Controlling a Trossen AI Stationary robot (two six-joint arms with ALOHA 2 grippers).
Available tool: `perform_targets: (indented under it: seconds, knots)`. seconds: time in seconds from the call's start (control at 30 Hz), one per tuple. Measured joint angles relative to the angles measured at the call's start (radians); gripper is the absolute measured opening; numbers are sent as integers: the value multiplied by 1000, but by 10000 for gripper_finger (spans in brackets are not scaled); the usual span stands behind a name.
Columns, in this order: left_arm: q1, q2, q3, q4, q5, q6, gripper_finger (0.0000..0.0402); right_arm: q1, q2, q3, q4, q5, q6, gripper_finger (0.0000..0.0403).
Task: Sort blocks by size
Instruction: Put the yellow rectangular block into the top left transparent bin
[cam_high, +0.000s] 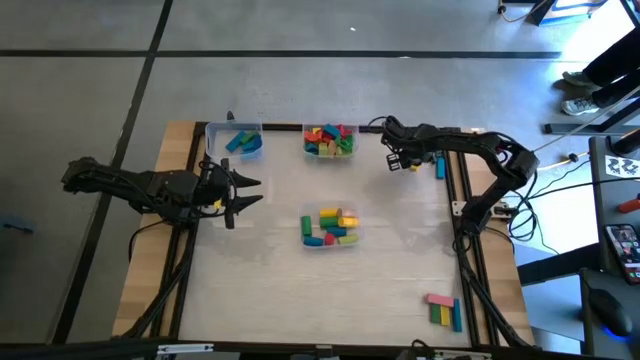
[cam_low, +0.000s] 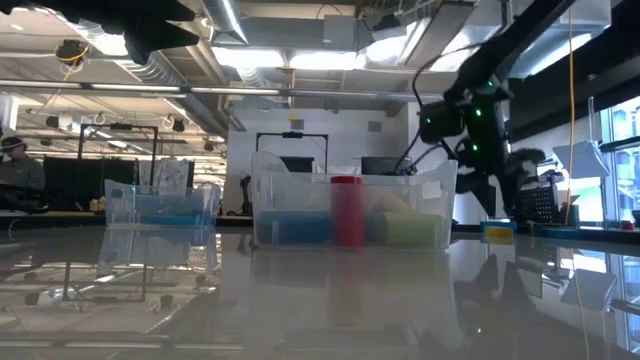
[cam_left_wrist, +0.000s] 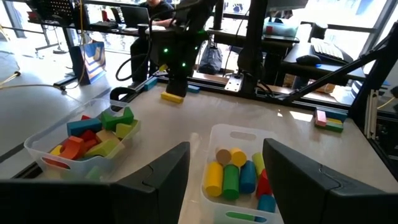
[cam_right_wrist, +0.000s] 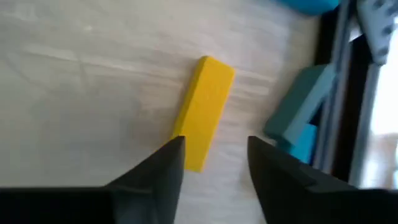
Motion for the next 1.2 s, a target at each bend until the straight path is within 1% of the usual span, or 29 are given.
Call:
perform_targets:
  seconds: [0.1,0.2,0.33,0.43,0.53,0.73,0.8,0.97,1.1,1.2]
  knots:
    - [0,0,0,0,0,0,198,-31,0,-55,108,-29,1,197]
    - [0,0,0,0,0,0,198,-55,0,-102,188,-48,3,202]
    - [0,0,0,0,0,0,198,-63,-3,-149,271,-69,5,202]
    - [0,0,0,0,0,7,198,-60,-5,-172,311,-63,5,201]
    - [0,0,0,0,0,7,198,-60,-6,-186,336,-66,-13,185]
    - [0,0,0,0,0,5,198,-59,-5,-189,344,-63,-57,117]
    - [0,0,0,0,0,4,198,-59,-5,-189,344,-55,-81,103]
    - [0,0,0,0,0,4,198,-44,-31,-193,341,-38,-109,103]
    - [0,0,0,3,0,7,198,-8,-89,-172,300,-36,-110,118]
    - [0,0,0,5,0,7,198,35,-133,-147,270,-27,-113,117]
